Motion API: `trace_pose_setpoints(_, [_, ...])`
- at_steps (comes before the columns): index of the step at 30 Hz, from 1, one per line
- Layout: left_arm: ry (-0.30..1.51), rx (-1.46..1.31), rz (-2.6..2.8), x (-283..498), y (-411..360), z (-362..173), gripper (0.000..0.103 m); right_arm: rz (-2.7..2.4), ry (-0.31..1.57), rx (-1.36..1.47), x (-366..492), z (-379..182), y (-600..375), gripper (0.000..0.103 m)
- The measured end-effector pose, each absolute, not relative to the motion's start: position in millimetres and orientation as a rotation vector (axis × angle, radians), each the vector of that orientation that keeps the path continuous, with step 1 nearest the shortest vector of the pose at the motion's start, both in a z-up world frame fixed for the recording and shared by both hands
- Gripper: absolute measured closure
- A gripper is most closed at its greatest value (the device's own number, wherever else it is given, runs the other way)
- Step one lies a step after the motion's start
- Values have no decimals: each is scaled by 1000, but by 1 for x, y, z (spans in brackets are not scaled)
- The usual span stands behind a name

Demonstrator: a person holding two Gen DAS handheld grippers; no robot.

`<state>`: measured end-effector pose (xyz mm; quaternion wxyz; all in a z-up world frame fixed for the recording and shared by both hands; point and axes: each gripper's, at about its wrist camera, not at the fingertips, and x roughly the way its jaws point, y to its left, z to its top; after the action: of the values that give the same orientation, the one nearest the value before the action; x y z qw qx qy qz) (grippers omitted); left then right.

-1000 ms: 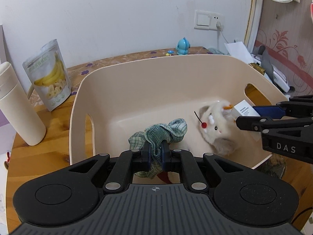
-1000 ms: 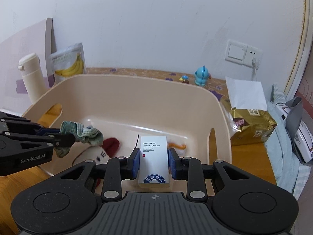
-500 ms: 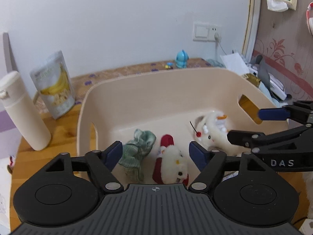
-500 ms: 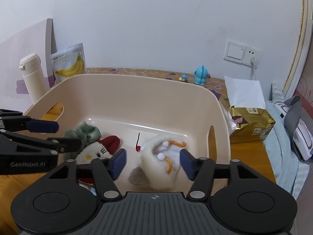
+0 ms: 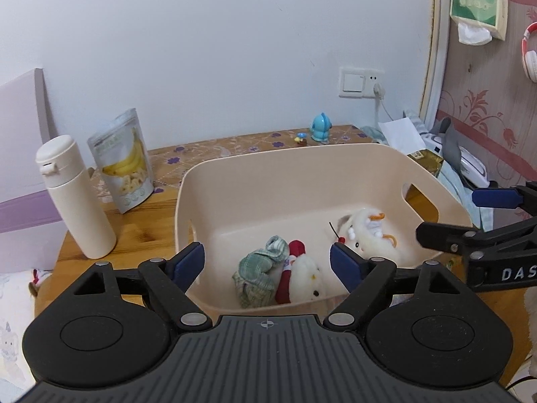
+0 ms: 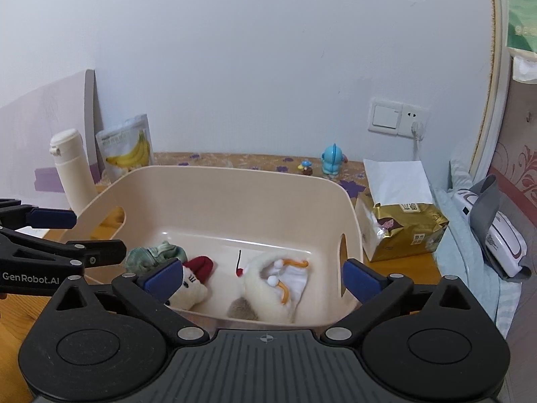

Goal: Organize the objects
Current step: 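Open both grippers to release the items and withdraw from the bin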

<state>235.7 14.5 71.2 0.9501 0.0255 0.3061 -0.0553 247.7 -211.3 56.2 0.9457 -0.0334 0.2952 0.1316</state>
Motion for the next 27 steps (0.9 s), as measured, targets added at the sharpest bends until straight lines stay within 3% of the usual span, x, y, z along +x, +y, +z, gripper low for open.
trace_pose_setpoints(27, [659, 47, -92, 165, 15, 44, 17, 282, 622, -58, 179, 36, -231, 0])
